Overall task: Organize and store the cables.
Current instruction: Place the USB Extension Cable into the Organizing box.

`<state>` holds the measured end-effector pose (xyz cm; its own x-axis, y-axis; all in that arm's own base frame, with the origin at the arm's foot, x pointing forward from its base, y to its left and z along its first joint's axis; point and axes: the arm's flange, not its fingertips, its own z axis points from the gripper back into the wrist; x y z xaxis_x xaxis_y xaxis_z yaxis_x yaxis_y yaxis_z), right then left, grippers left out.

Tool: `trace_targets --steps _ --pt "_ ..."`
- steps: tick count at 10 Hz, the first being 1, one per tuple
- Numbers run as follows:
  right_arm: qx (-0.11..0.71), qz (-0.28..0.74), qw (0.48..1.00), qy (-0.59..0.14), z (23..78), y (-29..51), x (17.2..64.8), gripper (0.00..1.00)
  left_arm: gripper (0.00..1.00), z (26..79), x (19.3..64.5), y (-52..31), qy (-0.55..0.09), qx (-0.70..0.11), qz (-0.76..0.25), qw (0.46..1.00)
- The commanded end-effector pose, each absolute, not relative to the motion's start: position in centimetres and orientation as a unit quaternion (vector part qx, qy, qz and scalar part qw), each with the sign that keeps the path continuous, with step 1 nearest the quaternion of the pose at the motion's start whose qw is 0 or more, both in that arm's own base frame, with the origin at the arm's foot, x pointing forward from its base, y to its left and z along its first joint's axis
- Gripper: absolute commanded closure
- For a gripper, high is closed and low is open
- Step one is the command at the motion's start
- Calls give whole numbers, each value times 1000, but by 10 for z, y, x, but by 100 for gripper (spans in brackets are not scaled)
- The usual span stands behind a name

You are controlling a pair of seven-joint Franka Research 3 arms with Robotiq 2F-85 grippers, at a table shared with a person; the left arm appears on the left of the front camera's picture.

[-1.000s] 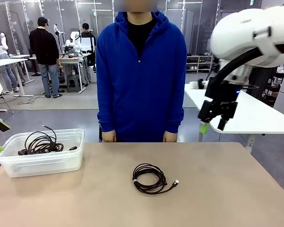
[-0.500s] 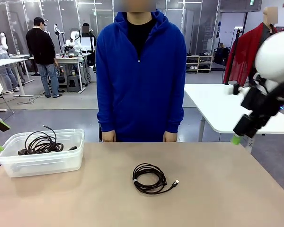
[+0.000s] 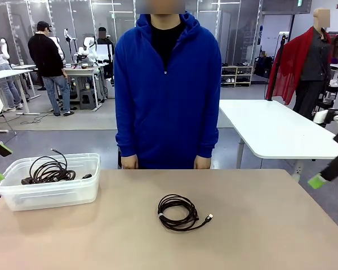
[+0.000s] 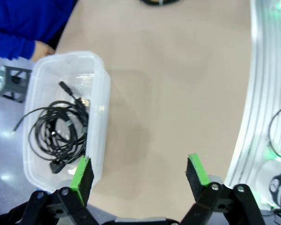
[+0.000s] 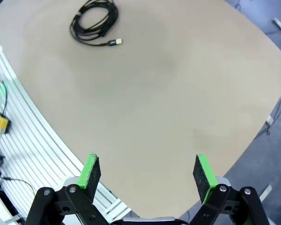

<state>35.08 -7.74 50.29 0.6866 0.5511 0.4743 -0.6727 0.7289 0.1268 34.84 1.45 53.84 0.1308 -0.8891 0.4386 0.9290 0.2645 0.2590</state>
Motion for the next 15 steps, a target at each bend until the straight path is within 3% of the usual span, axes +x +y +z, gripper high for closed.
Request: trace_targets --steps 1,7,15 --pt "156 380 885 -217 501 -90 349 0 0 521 343 -27 -248 -58 -596 762" --pt "176 412 857 -256 477 -107 342 0 0 492 341 -126 -262 -85 -559 782" --pt "175 408 862 -242 480 -106 341 0 0 455 364 -191 -259 -128 -527 799"
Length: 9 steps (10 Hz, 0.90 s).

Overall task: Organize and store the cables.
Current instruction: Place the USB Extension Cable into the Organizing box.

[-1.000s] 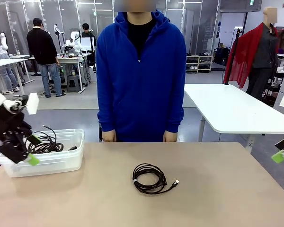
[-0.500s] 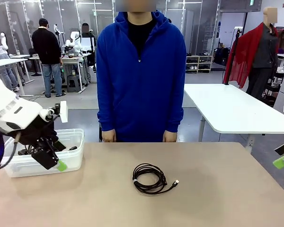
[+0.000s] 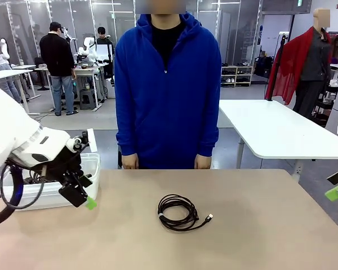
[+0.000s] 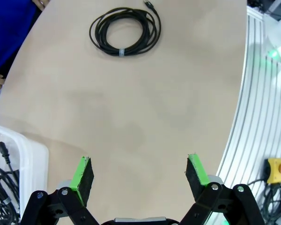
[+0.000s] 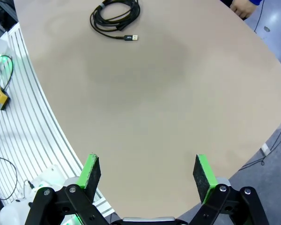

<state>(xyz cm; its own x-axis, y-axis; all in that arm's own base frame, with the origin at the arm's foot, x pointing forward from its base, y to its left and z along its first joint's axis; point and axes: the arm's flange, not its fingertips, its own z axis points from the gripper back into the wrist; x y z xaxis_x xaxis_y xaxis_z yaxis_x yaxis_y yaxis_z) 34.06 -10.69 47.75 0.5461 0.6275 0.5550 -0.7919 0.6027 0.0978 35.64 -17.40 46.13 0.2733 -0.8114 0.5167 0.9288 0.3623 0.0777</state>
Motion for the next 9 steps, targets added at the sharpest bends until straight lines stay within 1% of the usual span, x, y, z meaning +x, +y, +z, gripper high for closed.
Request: trace_targets --steps 1,5,7,9 --pt "175 408 862 -242 480 -106 341 0 0 451 368 -201 -262 -134 -504 812" --pt "175 408 862 -242 480 -106 341 0 0 443 372 -260 -257 -115 -470 837" --pt "175 408 862 -242 480 -106 341 0 0 432 371 -282 -256 -102 -477 835" --pt "175 408 862 -242 480 -106 341 0 0 425 366 -295 -260 -116 -489 825"
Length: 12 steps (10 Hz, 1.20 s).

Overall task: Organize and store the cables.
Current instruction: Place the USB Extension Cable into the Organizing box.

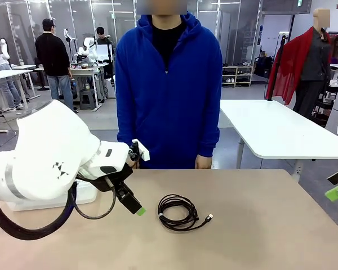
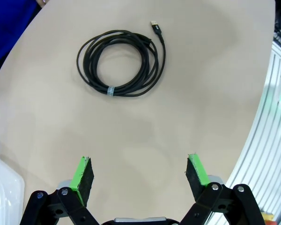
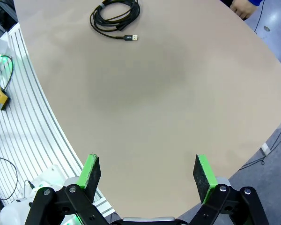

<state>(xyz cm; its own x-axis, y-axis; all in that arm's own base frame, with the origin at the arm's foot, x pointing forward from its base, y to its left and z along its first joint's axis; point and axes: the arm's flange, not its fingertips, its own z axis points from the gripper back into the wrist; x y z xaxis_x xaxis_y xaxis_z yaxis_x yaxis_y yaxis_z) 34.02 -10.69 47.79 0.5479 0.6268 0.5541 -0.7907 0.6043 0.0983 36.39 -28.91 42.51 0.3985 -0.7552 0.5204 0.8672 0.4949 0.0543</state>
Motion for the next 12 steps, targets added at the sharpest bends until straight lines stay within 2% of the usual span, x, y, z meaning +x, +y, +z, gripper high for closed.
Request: trace_targets --steps 1,10,11,12 --pt "175 408 862 -242 480 -106 341 0 0 424 365 -293 -263 -124 -479 828" --pt "175 408 862 -242 480 -106 341 0 0 424 361 -294 -249 -117 -491 827" --pt "175 408 862 -242 480 -106 341 0 0 422 368 -312 -246 -80 -471 843" --pt "175 408 862 -242 480 -106 341 0 0 422 374 -327 -238 -88 -468 846"
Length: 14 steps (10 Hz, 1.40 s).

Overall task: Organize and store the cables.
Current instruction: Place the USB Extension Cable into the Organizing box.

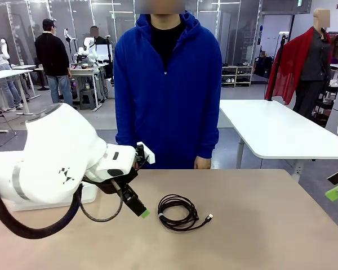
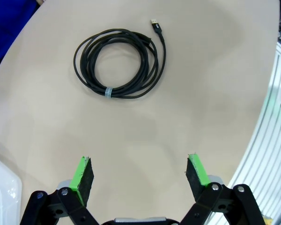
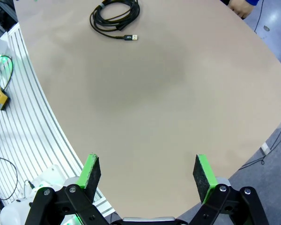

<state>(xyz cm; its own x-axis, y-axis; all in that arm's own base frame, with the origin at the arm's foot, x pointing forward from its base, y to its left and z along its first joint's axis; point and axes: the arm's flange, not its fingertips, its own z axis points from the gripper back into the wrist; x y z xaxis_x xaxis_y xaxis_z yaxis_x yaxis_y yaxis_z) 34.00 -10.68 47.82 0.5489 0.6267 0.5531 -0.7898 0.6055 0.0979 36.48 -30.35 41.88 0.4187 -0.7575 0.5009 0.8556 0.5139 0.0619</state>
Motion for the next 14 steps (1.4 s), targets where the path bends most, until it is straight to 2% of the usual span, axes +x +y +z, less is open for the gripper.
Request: trace_targets --steps 1,4,11,12,14 --pt "175 408 862 -242 480 -106 341 0 0 416 384 -338 -227 -75 -452 859" --pt "175 408 862 -242 480 -106 341 0 0 401 399 -350 -224 -101 -427 870" --pt "170 410 864 -239 478 -107 340 0 0 381 434 -376 -206 -68 -373 902" --pt "205 400 853 -265 490 -126 336 0 0 380 439 -374 -198 -71 -364 907" --pt "217 413 837 -287 503 -163 330 0 0 380 444 -375 -195 -75 -350 913"
